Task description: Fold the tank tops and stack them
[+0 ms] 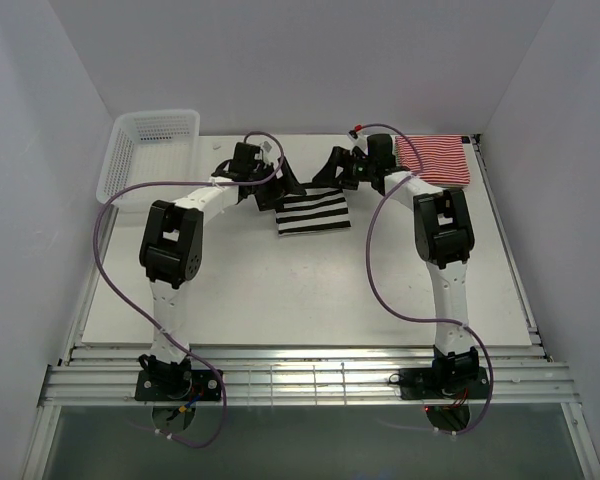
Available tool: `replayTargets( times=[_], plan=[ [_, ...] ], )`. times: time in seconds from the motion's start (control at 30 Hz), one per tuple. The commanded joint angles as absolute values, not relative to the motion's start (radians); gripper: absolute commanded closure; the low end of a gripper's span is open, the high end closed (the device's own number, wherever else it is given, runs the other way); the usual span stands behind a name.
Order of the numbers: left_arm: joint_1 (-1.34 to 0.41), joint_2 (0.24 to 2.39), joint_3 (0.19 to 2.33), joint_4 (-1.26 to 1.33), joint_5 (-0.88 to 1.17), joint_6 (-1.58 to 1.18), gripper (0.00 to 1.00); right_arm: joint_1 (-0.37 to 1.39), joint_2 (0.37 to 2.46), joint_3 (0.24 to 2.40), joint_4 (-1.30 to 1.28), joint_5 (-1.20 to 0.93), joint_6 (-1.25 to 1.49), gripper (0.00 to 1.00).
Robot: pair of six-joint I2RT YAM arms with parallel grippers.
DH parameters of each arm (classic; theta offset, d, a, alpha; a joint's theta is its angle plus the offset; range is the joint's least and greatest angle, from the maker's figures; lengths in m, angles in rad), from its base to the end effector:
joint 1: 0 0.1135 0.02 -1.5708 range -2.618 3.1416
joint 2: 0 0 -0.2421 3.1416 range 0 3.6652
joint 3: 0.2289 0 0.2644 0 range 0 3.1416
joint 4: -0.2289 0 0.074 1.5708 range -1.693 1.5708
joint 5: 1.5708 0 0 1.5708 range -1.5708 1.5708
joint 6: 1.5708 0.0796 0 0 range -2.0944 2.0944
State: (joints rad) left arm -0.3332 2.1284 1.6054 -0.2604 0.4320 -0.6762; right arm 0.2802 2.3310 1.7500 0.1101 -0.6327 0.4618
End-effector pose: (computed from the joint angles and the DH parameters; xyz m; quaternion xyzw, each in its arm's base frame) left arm 0.4661 -0.1966 0.1391 -0.0729 0.9028 -0.3544 0.2323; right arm 0.5234 0.1996 0.1351 -0.0885 0.8217 0.4273 0.3668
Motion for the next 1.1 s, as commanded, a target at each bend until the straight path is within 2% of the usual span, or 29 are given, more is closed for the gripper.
replayTargets(
  times=[0.0, 0.2, 0.3, 0.47, 0.7, 0.87, 1.07],
  plan=[
    [-0.331, 2.164, 1.611, -0.298, 0.422, -0.65, 0.02, 0.282, 2.399, 1.835, 0.1, -0.64, 0.476, 0.1],
    [-0.33, 2.204, 1.621, -0.363, 0.347, -0.588, 0.02, 0.281, 2.444, 1.875, 0.069, -0.615, 0.466, 0.1],
    [-0.328, 2.212, 1.644, -0.388, 0.373, -0.575, 0.02, 0.281, 2.425, 1.899, 0.034, -0.615, 0.439, 0.1],
    [-0.331, 2.111, 1.652, -0.387, 0.376, -0.575, 0.02, 0.281, 2.329, 1.911, -0.041, -0.608, 0.368, 0.1],
    [-0.334, 1.925, 1.609, -0.396, 0.31, -0.58, 0.02, 0.281, 2.126, 1.758, -0.162, -0.497, 0.264, 0.1],
    [-0.331, 1.833, 1.549, -0.425, 0.211, -0.581, 0.02, 0.281, 2.12, 1.727, -0.322, -0.408, 0.186, 0.1],
    [-0.302, 1.763, 1.471, -0.453, 0.164, -0.595, 0.02, 0.281, 2.189, 1.799, -0.429, -0.362, 0.158, 0.1]
  ],
)
